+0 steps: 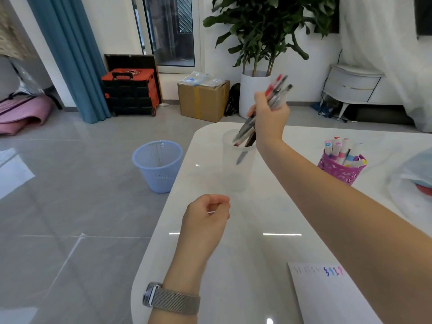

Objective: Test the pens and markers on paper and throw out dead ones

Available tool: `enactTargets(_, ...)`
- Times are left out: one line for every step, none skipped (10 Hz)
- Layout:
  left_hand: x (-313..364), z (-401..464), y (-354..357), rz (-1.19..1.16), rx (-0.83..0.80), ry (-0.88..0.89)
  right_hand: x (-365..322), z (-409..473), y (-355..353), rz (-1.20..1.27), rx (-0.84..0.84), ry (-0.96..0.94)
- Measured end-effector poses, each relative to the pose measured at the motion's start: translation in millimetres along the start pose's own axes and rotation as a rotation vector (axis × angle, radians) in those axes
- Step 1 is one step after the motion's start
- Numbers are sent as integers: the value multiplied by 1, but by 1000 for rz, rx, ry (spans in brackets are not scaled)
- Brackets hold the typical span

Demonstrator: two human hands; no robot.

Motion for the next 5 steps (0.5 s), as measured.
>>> enactTargets(1, -1, 0, -3, 0, 2, 17, -3, -2, -286, -169, 66)
enactTargets(2, -2, -2, -12, 6, 10, 21, -6, -5, -280, -238, 122)
enactTargets(3, -3, -3, -17, 8, 11, 13, -11, -8, -245, -232, 133)
enactTargets(4, -8, -4, 3, -12, 40, 0, -14, -20, -217, -192, 114)
enactTargets(8, -14, -4, 44, -5, 60, -13, -23, -45, -211, -157, 95)
Point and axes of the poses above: each hand's wrist, its own z-axis towards the middle knuckle, its own y-axis out of the palm, x = y × z, the point moved 2 cm from there along z, towards the middle knuckle, and after that the axes turned 4 degrees about y, right-handed, at the moved point
